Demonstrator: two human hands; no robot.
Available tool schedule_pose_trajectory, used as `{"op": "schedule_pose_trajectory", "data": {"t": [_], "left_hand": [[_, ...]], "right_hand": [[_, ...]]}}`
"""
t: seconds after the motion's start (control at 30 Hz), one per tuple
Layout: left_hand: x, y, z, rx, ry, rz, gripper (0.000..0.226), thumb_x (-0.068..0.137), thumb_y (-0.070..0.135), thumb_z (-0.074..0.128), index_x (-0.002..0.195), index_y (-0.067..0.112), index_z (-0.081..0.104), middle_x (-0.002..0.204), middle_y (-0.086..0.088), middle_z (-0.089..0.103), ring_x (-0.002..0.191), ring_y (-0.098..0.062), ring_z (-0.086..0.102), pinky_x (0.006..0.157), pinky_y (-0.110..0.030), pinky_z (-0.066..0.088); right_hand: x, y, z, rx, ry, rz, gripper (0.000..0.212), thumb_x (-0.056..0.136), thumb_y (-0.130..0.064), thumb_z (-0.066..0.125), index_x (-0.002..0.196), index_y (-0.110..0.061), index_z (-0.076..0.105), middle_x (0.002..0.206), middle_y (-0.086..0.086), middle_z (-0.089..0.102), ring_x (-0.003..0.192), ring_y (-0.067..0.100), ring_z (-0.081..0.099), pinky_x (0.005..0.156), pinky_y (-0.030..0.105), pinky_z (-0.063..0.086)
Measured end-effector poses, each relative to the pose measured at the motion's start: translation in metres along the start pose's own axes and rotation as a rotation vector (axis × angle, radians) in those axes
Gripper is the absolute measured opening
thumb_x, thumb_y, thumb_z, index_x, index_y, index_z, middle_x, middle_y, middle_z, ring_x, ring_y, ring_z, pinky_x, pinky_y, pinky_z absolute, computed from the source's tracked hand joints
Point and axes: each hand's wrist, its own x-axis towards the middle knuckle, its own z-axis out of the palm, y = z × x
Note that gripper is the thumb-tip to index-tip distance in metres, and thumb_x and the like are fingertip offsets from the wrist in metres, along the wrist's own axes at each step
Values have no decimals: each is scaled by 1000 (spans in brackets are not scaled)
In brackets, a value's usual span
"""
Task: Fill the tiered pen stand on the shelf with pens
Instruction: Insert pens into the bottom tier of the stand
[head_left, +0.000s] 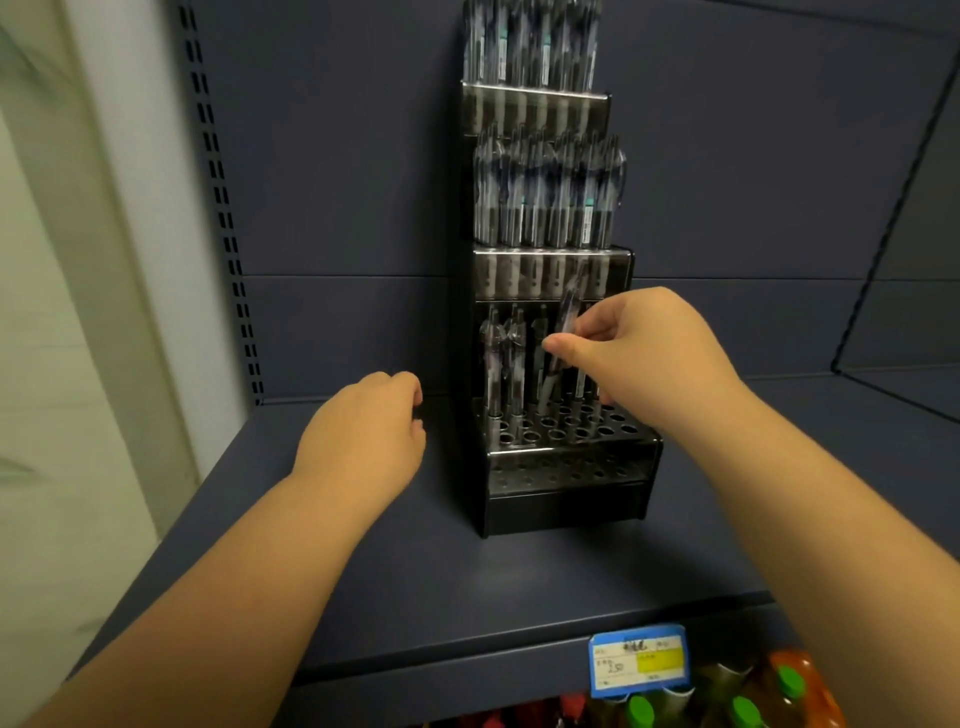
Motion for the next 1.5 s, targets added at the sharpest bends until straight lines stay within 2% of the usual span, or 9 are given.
{"op": "schedule_pose_trajectory", "data": {"t": [0.17, 0.33, 0.53, 0.83, 0.93, 1.1, 1.23, 1.4, 1.5], "left_hand": [[6, -5, -1, 87, -43, 26, 27, 98, 19, 52, 123, 22, 59, 112, -1, 59, 97, -21, 58, 72, -30, 44], [8, -16, 3, 108, -90, 12, 29, 95, 10, 49, 118, 23, 59, 106, 0, 60, 91, -21, 56, 72, -34, 47], [14, -25, 3, 99, -60, 17, 26, 95, 13, 50, 116, 22, 60, 104, 0, 61, 92, -23, 57, 71, -35, 46], [9, -35, 12, 13, -105, -61, 23, 95, 14, 48, 112, 24, 61, 103, 3, 61, 88, -18, 54, 72, -31, 44], [8, -32, 12, 12, -109, -80, 21, 94, 16, 48, 110, 23, 60, 100, 4, 60, 85, -17, 53, 70, -30, 42], [10, -33, 9, -24, -91, -133, 16, 93, 24, 51, 107, 27, 58, 96, 7, 59, 85, -18, 55, 70, -33, 45], [9, -35, 0, -70, -85, -204, 11, 86, 29, 56, 97, 33, 56, 92, 9, 63, 83, -18, 58, 71, -33, 46], [17, -19, -43, -232, 195, -213, 18, 81, 37, 60, 98, 30, 63, 95, 0, 71, 92, -30, 67, 84, -43, 54], [32, 21, -82, -322, 451, -104, 19, 82, 48, 50, 100, 48, 58, 93, 6, 65, 96, -27, 65, 90, -53, 54]], "right_hand": [[5, -2, -2, -32, -24, -29, 36, 92, -49, 68, 88, -15, 77, 76, 6, 74, 59, 18, 68, 67, 35, 60], [6, -7, 5, -146, -204, -29, 26, 93, -48, 68, 87, -24, 75, 65, 2, 72, 57, 15, 69, 58, 25, 54], [6, 2, 16, -199, -213, -1, 35, 92, -51, 68, 81, -18, 75, 54, -2, 60, 47, 10, 54, 48, 23, 38], [8, 3, 21, -243, -217, -4, 41, 93, -52, 65, 85, -13, 76, 54, 0, 56, 45, 13, 52, 47, 23, 37], [2, 5, 24, -282, -177, -31, 41, 93, -54, 64, 82, -16, 74, 56, -2, 58, 55, 18, 60, 50, 25, 42], [-12, 10, 13, -288, -127, -26, 45, 90, -62, 62, 121, -29, 69, 87, -13, 69, 82, 9, 63, 72, 32, 56], [-16, 28, -10, -246, 1, -36, 30, 92, -54, 64, 113, -34, 68, 81, -20, 62, 80, 3, 59, 68, 28, 49], [-20, 82, -47, -233, 253, -49, 26, 92, -39, 67, 113, -25, 66, 91, -15, 61, 86, 10, 58, 75, 29, 46], [-18, 122, -74, -318, 304, -50, 30, 91, -33, 67, 115, -16, 64, 106, -3, 60, 97, 19, 58, 82, 33, 47]]}}
